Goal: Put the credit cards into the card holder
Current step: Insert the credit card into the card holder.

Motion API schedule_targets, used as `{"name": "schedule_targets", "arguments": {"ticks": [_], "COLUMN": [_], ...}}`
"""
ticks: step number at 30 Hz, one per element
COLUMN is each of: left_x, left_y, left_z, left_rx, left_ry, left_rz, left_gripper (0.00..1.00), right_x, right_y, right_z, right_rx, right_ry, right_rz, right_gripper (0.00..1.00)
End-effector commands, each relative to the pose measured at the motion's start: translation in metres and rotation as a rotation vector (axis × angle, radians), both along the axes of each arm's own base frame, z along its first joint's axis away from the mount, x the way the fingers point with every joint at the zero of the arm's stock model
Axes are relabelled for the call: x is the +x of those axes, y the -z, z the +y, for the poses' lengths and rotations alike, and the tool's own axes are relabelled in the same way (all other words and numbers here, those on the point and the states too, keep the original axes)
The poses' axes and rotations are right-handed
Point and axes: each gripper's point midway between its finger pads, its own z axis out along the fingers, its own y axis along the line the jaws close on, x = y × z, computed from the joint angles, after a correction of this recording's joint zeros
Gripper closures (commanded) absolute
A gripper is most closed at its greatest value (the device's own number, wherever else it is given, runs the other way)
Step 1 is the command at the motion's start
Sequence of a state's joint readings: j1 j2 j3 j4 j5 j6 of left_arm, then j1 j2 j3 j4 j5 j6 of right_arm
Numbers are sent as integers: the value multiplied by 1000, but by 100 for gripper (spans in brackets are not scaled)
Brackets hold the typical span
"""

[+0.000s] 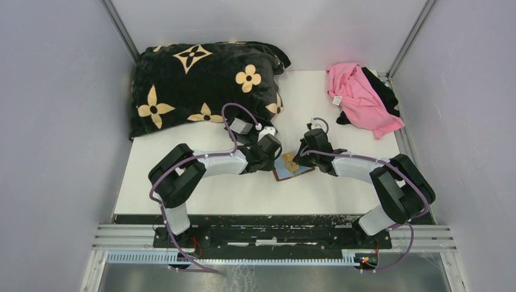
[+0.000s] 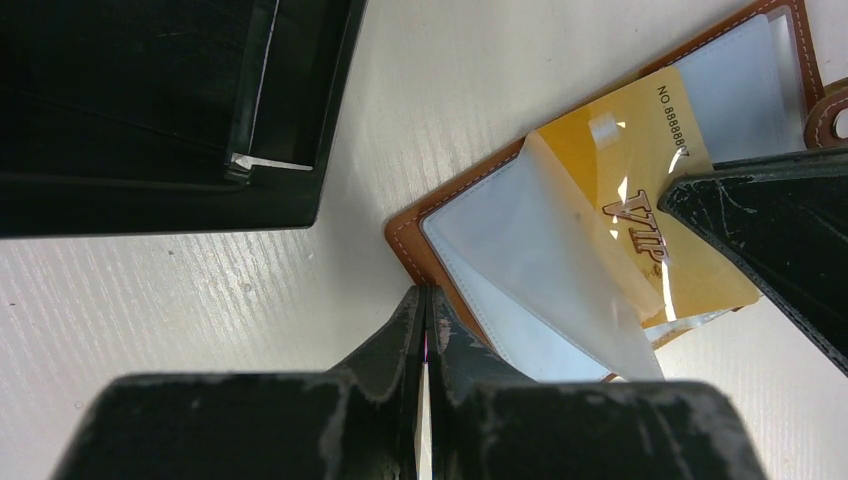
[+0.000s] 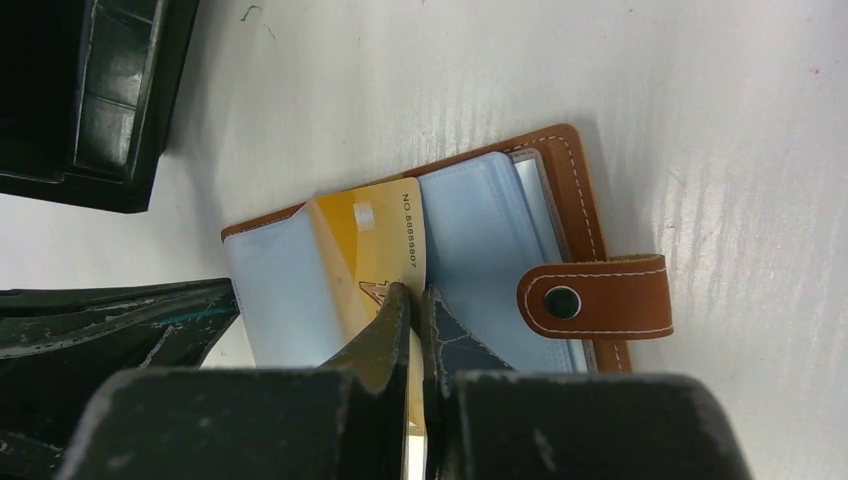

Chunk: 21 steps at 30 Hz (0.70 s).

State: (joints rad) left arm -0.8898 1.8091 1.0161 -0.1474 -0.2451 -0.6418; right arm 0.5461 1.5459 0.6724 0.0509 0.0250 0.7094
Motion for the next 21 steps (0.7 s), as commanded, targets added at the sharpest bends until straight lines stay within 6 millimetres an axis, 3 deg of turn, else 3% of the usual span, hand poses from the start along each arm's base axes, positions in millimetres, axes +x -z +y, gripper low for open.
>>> {"name": "schedule_targets", "arguments": {"ticks": [1, 12, 21], "left_x": [-33, -37, -42], "left_y": [43, 45, 47], "left_z": [29, 43, 48], "left_rx": [160, 197, 201], "left_ry": [67, 44, 30], "left_rz": [132, 134, 144], "left_gripper": [92, 92, 92], "right_x": [-45, -63, -71], "right_y": [33, 21, 27], "right_z": [2, -7, -5], "right_rx": [2, 14, 47], "right_ry": [-64, -65, -66], "right_rz": [173, 183, 199], "right_gripper": [99, 99, 99]}}
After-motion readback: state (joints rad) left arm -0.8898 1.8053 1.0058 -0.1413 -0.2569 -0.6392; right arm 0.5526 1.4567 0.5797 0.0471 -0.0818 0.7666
